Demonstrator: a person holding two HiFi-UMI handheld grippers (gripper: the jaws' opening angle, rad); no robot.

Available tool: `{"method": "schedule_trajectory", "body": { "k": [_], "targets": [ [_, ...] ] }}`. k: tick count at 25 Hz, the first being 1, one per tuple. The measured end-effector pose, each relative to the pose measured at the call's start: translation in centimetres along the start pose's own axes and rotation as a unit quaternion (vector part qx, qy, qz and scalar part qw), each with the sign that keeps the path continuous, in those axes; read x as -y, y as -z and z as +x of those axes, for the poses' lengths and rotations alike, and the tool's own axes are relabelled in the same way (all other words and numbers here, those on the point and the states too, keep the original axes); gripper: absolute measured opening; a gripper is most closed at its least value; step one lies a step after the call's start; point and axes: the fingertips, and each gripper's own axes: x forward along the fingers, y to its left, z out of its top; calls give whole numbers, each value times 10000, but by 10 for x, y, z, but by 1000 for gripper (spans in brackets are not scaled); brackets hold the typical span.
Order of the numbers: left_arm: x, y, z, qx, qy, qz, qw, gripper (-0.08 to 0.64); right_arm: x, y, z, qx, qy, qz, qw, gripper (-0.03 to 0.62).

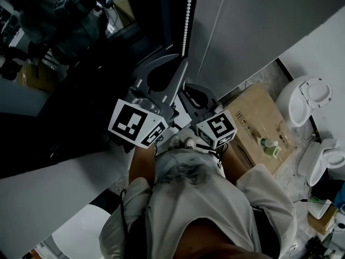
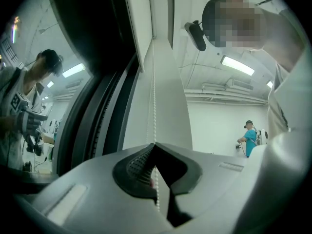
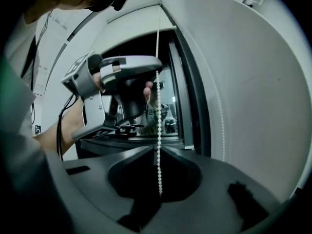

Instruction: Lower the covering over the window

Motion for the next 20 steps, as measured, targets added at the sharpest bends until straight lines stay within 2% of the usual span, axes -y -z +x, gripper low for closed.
{"method": "schedule_trajectory", "body": {
  "k": [2,4,7,20],
  "targets": [
    [0,0,-1,-10,-4,-4,10000,8,0,-8,-5,84,-17,10,10000,45],
    [-1,1,-1,-66,-8,27,10000,8,0,-18,-11,187,-68,8,9998,103],
    [-1,13,-3,-248,-20,-5,9997,8,-1,-40,-23,483,-155,68,9987,132],
    [0,65,-11,-664,-43,-416,9969,8,7,-122,-56,1451,-62,-276,9890,144]
  ]
}}
